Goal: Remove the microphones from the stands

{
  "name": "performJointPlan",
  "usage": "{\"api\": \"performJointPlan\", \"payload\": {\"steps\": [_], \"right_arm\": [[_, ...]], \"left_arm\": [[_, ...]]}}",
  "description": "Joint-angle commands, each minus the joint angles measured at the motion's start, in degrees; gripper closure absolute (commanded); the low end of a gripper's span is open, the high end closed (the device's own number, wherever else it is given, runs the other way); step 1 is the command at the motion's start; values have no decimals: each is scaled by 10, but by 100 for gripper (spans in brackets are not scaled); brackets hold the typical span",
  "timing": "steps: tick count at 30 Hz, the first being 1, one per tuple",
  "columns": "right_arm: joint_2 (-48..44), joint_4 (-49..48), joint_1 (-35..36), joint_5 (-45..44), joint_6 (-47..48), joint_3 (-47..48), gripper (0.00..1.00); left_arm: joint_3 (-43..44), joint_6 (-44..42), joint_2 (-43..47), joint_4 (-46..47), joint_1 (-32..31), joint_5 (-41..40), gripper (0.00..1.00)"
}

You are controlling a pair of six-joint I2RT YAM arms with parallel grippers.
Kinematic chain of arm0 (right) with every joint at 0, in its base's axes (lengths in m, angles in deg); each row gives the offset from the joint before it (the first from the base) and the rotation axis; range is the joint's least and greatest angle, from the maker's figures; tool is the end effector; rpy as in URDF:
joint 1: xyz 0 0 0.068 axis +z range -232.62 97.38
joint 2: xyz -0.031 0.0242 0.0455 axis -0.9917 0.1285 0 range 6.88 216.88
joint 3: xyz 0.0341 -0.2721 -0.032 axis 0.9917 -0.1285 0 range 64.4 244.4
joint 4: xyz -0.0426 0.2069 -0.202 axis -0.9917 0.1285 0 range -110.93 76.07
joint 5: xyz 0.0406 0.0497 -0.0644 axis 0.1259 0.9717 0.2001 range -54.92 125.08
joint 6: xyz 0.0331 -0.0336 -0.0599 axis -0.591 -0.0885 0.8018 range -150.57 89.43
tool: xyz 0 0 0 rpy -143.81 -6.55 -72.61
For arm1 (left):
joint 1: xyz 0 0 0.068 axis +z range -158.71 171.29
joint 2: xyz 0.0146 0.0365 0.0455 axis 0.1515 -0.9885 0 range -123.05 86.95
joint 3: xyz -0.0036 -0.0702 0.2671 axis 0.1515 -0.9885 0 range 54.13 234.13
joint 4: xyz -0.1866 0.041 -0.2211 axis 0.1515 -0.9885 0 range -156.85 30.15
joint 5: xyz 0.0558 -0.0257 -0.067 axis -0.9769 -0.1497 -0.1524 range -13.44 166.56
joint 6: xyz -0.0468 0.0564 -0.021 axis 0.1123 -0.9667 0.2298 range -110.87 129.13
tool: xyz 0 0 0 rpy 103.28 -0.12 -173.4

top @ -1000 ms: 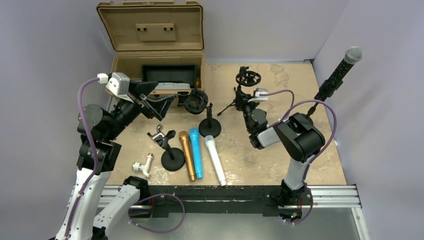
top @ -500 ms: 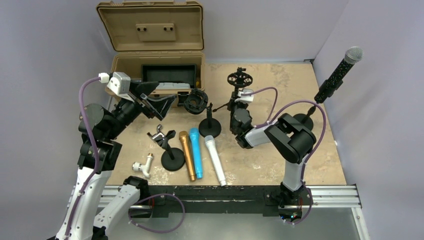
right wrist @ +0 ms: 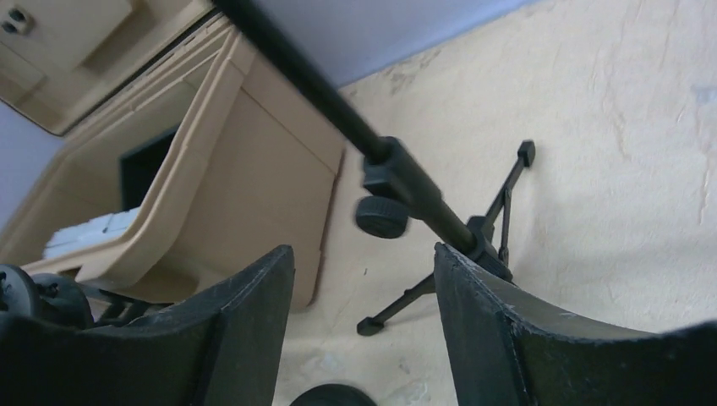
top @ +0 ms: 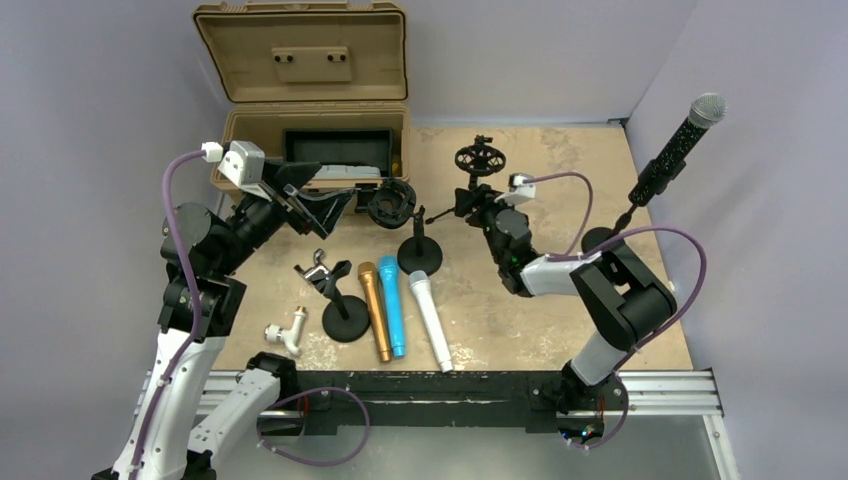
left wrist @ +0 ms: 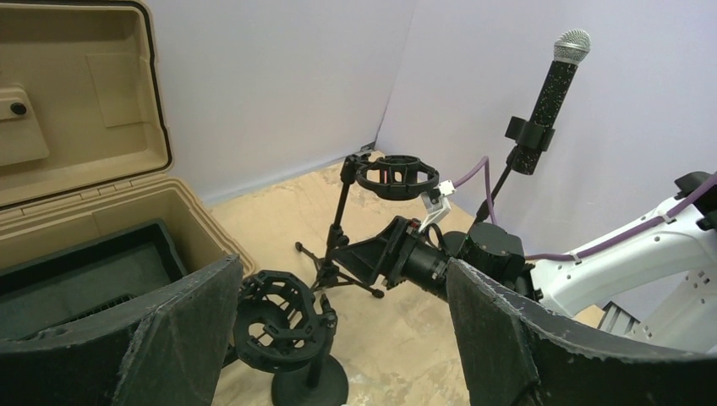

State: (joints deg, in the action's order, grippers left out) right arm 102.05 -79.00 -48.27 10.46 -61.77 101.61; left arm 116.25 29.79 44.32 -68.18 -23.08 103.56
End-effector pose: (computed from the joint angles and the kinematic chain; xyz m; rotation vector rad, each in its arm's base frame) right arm 0.3248 0.1894 0.1766 0.2981 1.5687 0.5596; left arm 0.1806 -0.0766 0.4693 0.3293 1.4110 -0.8275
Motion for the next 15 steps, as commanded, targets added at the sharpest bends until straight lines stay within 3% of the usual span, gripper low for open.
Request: {"api": "performJointPlan", "payload": {"steps": [1, 6, 11, 15], "right_arm": [[-2, -54, -51, 155, -179, -34, 40], [17, -122, -60, 180, -238, -31, 42], [26, -124, -60, 139, -321, -23, 44], [36, -73, -62, 96, -374, -7, 46]], "left_arm": [[-1, 13, -1, 28, 5, 14, 12], [0, 12, -1, 28, 5, 14, 12], [1, 13, 1, 27, 7, 15, 12], [1, 14, 1, 27, 8, 16, 12]]}}
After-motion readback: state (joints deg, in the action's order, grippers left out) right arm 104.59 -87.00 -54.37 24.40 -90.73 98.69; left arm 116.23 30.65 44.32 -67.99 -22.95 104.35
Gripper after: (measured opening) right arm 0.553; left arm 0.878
